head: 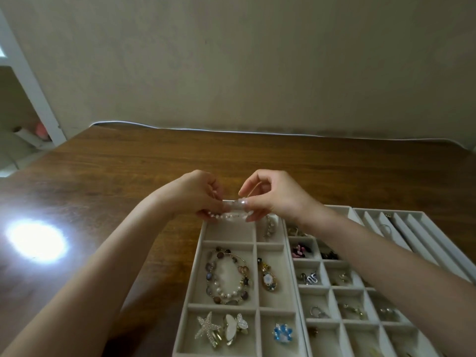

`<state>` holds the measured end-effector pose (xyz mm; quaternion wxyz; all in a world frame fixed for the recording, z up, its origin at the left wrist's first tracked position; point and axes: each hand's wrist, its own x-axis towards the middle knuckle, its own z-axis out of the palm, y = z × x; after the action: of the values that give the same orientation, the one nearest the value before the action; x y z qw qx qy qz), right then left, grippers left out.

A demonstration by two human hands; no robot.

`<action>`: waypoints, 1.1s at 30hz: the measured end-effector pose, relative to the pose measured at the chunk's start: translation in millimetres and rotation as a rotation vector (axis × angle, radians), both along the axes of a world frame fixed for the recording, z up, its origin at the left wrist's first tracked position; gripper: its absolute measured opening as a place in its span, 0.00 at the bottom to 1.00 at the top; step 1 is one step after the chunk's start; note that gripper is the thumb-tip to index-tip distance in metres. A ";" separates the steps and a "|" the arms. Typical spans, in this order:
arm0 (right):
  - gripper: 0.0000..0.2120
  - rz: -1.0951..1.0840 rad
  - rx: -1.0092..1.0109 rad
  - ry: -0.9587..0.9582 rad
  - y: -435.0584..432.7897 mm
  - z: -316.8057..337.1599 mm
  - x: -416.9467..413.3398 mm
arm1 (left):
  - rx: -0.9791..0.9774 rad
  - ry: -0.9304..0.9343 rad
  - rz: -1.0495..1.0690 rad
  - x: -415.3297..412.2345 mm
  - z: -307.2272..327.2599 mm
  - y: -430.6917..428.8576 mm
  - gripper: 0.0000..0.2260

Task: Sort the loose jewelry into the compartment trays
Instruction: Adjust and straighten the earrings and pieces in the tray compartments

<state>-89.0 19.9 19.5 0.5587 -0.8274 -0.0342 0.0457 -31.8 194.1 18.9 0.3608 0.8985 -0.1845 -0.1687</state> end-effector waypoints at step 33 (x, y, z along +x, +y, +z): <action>0.26 0.476 -0.969 -0.346 -3.2 -2.6 0.7 | 0.626 -0.328 -0.476 -10.6 12.0 7.6 0.12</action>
<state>-88.3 16.7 17.0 0.0756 -0.9543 -0.2858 0.0447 -42.4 201.7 30.9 -0.0123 0.9119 -0.3818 -0.1501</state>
